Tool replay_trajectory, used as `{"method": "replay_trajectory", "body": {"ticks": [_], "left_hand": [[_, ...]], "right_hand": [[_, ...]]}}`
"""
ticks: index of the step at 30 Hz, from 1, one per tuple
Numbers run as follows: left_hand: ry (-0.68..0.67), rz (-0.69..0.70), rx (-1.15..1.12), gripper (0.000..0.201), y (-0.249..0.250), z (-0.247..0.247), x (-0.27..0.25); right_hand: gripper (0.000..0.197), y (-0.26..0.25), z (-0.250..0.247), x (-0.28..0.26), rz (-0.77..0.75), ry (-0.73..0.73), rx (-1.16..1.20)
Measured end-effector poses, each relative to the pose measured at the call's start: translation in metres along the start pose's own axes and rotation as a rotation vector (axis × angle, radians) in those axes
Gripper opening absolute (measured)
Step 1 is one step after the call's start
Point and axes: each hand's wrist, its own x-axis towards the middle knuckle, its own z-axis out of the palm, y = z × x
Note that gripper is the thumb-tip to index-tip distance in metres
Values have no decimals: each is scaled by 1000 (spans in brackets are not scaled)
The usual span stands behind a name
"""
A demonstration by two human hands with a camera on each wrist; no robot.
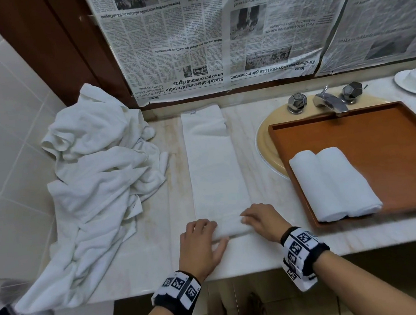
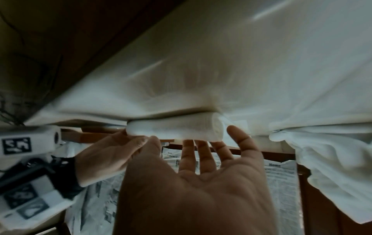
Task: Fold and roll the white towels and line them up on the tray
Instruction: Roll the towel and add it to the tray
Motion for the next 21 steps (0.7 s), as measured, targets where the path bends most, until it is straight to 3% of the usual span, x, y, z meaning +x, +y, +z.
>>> {"method": "replay_trajectory", "body": {"ticks": [3,5,8,11,15,21], "left_hand": [[-62,4,37,38,-4,-2,3],[-140,-62,-53,41,-8,-7,14],[-282,-141,-136,45,-14,-13,33],[-319,-158,-239,51,-14,-23,44],[-310,-133,-264,51,-11,-25,43],[-159,-94,-161,36,-10,-18,36]], "right_hand": [[21,-3,-2,1,64,4,30],[18,-8,3,0,48,54,-78],[31,-13,15,-5,-117,109,-345],[17,-15,18,-10,-201,129,-449],[35,-9,19,-9,-178,75,-433],[80,-12,6,8,-25,-17,-106]]}}
